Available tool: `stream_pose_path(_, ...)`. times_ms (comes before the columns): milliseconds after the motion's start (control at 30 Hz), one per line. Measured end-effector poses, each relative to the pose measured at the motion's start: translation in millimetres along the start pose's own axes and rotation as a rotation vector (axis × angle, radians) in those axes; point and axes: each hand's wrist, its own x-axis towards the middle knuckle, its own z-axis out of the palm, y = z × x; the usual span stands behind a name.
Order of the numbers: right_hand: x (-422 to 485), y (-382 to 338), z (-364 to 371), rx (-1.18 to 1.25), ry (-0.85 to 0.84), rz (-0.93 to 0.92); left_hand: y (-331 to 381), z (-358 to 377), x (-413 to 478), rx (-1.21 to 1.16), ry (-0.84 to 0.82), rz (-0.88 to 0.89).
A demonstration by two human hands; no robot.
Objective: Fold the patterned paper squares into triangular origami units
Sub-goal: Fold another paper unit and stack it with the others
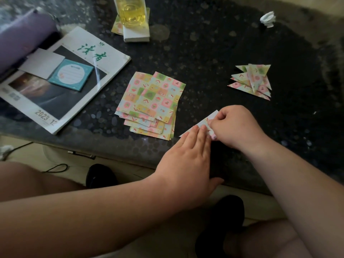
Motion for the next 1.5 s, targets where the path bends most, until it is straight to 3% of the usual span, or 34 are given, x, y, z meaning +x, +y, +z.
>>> stream_pose_path(533, -3, 5, -13, 0.05, -0.034, -0.08, 14, 7, 1, 0.012, 0.061, -0.044)
stream_pose_path(733, -7, 29, -42, 0.085, 0.053, -0.081, 28, 4, 9, 0.097, 0.074, -0.061)
stream_pose_path(933, -18, 48, -42, 0.025, -0.108, -0.046, 40, 10, 8, 0.162, 0.062, -0.095)
stream_pose_path(1067, -21, 44, -40, -0.038, -0.183, -0.058, 42, 10, 3, 0.102, 0.028, -0.175)
stream_pose_path(1300, -25, 33, -37, -0.148, -0.212, -0.026, 7, -8, -5, -0.17, 0.012, -0.106)
stream_pose_path(1500, -21, 26, -32, -0.144, -0.221, 0.027, -5, -22, -4, -0.15, -0.042, -0.051)
